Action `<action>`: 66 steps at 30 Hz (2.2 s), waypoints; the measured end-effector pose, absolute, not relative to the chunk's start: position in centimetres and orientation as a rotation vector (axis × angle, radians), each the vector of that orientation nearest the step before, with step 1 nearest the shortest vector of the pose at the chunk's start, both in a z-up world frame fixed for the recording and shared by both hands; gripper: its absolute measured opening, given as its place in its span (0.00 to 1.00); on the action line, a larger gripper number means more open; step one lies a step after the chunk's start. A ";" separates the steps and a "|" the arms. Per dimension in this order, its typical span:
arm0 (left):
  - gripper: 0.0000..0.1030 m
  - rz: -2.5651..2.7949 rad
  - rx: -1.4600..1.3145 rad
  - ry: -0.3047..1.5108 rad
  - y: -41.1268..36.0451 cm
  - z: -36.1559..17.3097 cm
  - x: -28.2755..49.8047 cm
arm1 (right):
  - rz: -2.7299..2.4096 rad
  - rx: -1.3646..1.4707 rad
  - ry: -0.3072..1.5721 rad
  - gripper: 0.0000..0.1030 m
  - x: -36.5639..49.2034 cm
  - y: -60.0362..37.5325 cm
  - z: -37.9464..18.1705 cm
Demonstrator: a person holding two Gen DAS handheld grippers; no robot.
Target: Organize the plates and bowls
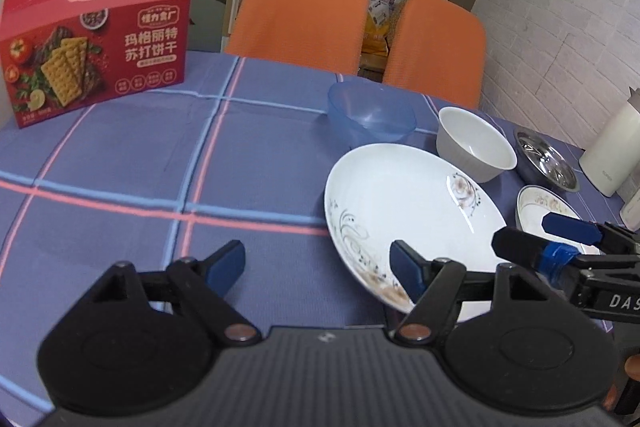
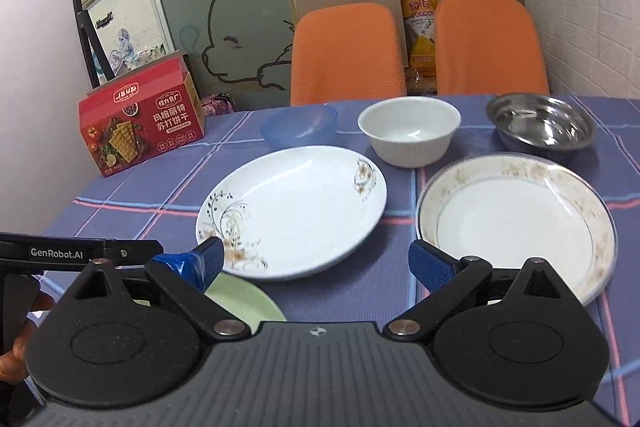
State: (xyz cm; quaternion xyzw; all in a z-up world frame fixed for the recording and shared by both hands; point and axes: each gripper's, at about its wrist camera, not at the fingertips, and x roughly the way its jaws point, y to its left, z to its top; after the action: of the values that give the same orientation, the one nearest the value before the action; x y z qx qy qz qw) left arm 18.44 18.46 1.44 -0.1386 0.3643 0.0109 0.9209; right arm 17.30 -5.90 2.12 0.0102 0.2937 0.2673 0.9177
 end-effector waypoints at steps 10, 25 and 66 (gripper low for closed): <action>0.70 0.008 -0.268 0.806 18.4 -0.1 24.0 | 0.566 -0.075 0.687 0.84 24.5 -2.6 0.0; 0.70 0.001 -0.266 0.842 18.4 -1.6 25.3 | 0.540 -0.070 0.750 0.86 24.4 -1.8 -2.1; 0.50 -0.024 -0.162 0.791 15.4 -0.7 24.5 | 0.590 -0.140 0.735 0.87 23.6 -0.6 -2.4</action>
State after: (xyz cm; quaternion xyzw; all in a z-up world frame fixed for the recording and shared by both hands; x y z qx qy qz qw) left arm 24.55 15.44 -0.69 -0.0786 0.3846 -0.0116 0.9196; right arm 23.64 -0.60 -2.43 -0.0673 0.3537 0.2841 0.8886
